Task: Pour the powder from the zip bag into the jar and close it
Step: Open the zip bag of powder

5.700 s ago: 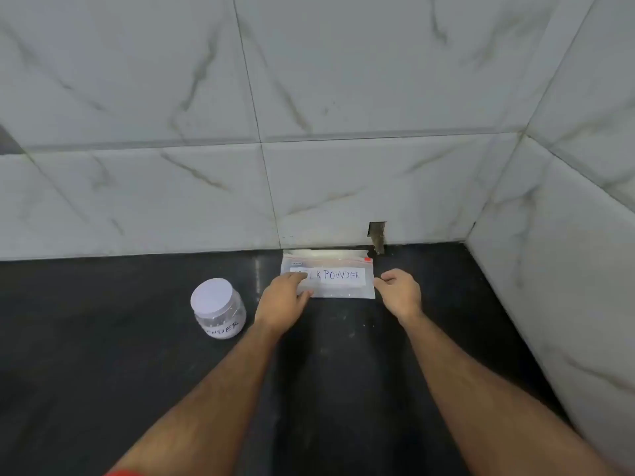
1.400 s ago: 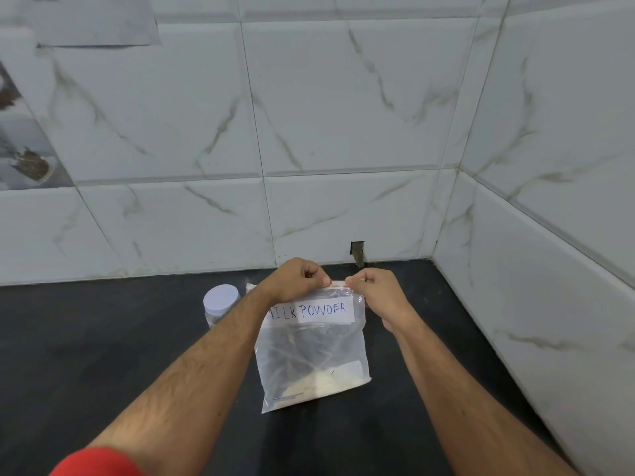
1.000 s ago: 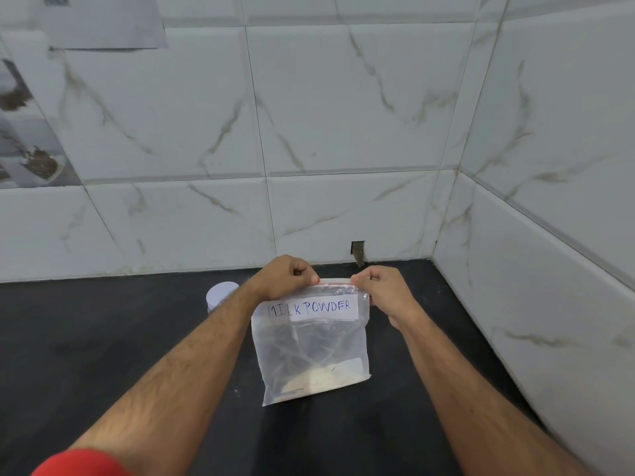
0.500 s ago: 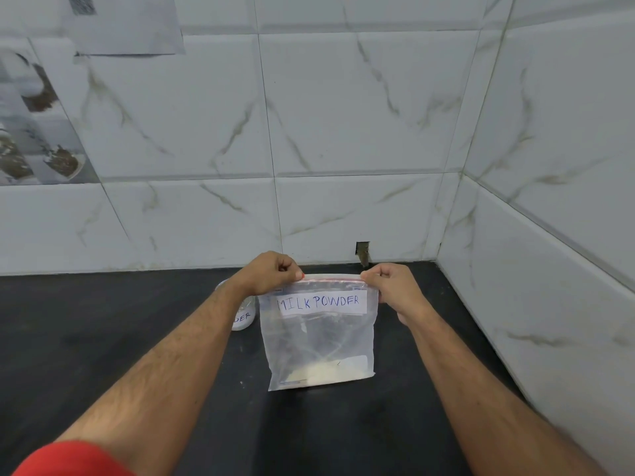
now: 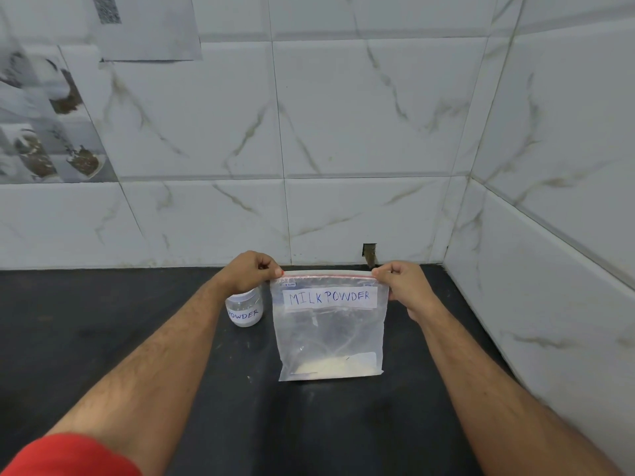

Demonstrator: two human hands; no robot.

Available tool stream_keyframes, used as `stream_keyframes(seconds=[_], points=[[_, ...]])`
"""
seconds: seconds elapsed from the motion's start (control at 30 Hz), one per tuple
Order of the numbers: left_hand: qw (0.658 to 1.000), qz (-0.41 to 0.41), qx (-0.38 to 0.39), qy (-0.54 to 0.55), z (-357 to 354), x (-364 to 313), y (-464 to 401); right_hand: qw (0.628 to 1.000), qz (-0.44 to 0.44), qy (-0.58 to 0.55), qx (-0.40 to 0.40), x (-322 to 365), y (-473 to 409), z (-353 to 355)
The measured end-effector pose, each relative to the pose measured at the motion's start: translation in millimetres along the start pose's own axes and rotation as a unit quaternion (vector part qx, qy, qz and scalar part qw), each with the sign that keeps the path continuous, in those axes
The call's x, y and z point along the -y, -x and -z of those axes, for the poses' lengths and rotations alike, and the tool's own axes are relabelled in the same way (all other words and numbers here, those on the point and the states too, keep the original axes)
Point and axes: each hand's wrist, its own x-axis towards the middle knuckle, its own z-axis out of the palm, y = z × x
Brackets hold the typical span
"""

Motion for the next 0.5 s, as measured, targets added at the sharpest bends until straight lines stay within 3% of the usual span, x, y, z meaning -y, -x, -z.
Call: stream_keyframes(seconds=[0.3,0.5], points=[[1.0,0.008,-0.016,0.017,-0.5,1.8,4.6,1.0,-0.007,-0.017,0.013,0.1,0.1,2.3],[0.999,-0.01,-0.051,0.006,-5.8,-5.7,-1.2,0.994,-0.009,0.032,0.102,10.2,-4.6,16.5]])
